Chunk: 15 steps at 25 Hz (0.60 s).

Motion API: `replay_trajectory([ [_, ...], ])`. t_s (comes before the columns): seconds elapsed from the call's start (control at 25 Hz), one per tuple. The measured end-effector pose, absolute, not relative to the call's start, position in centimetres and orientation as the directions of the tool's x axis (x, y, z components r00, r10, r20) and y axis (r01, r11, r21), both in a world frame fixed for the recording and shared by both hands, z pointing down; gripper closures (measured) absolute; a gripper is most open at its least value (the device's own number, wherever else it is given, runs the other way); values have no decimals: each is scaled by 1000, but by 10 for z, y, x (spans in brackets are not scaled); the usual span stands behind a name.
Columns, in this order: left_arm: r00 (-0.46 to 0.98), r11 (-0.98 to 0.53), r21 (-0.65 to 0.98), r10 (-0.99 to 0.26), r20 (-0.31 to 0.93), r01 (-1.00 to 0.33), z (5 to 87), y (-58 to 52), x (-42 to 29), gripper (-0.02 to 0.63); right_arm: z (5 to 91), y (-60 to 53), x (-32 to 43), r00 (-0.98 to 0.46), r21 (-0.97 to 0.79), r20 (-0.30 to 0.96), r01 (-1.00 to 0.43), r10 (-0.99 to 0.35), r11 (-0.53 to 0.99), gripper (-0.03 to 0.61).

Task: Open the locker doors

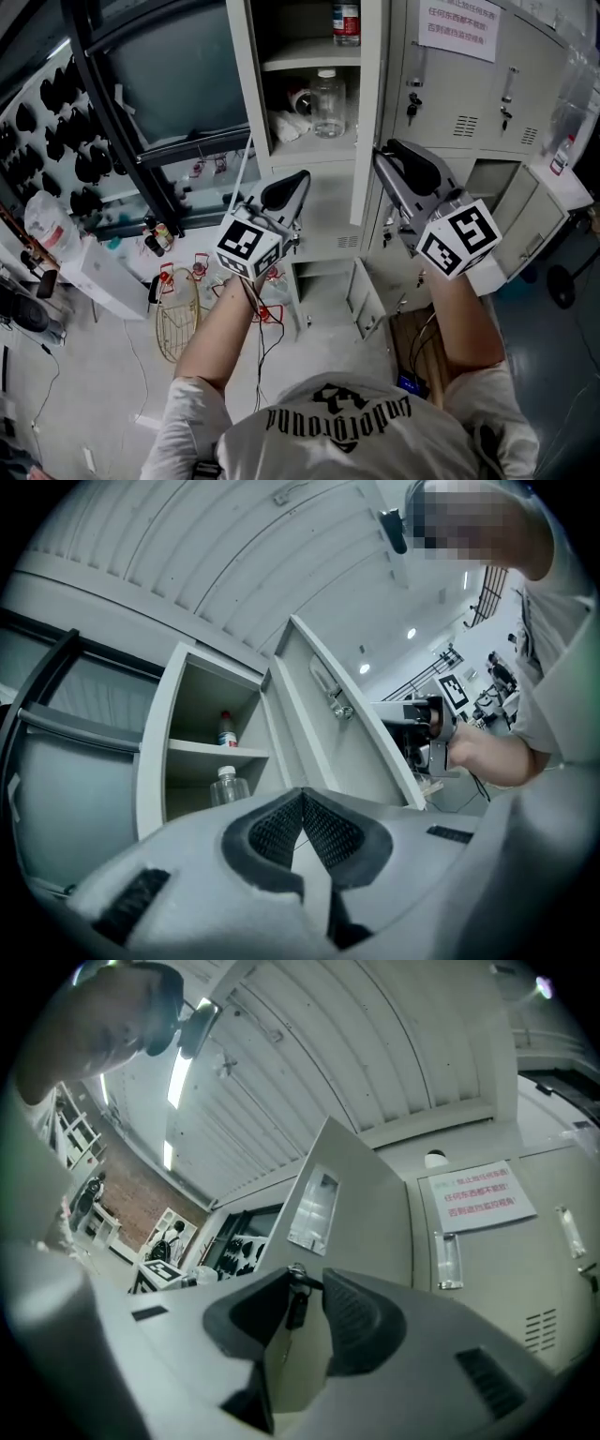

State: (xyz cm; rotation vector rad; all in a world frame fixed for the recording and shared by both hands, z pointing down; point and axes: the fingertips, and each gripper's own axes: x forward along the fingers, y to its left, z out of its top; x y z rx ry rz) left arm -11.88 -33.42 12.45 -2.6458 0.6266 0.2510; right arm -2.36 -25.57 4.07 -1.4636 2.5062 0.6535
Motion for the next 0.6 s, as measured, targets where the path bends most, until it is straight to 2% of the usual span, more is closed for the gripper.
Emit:
replay_trajectory([
  [0.6,856,-769,-378,-462,-230,-516,134,-309,3,606,46,-240,128,-640,286,-362,-768,-678,573,460],
])
